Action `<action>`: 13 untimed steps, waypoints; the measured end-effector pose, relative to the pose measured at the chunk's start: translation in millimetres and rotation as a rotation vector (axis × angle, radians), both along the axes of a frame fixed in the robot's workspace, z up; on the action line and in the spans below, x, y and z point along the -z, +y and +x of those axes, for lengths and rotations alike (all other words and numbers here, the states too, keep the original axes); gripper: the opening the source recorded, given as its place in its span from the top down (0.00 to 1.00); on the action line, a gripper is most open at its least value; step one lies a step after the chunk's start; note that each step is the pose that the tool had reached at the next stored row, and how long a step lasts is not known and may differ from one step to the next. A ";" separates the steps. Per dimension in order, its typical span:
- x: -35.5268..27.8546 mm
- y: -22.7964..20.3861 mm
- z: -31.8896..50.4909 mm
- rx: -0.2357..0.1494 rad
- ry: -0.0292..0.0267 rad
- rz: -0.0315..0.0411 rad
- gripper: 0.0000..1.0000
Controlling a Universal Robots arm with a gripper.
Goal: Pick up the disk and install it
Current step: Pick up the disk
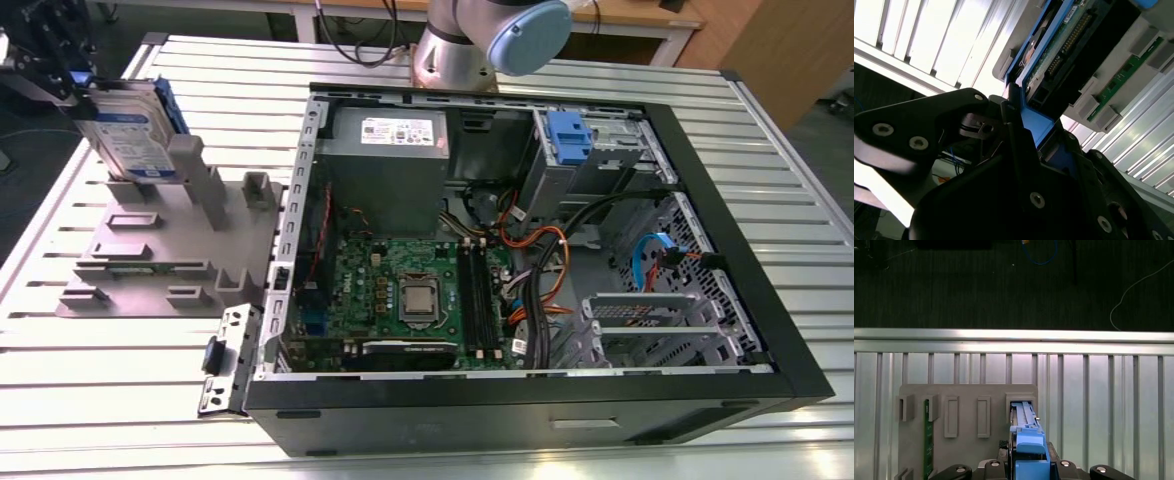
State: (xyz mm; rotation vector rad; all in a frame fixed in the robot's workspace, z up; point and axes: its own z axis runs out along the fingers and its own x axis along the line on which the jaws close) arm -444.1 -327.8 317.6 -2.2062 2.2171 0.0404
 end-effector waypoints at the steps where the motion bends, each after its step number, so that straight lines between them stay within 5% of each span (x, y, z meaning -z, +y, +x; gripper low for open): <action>1: -0.2 0.0 0.0 0.000 0.0000 0.0000 0.64; 13: -3.1 0.0 0.0 0.000 0.0000 0.0000 0.64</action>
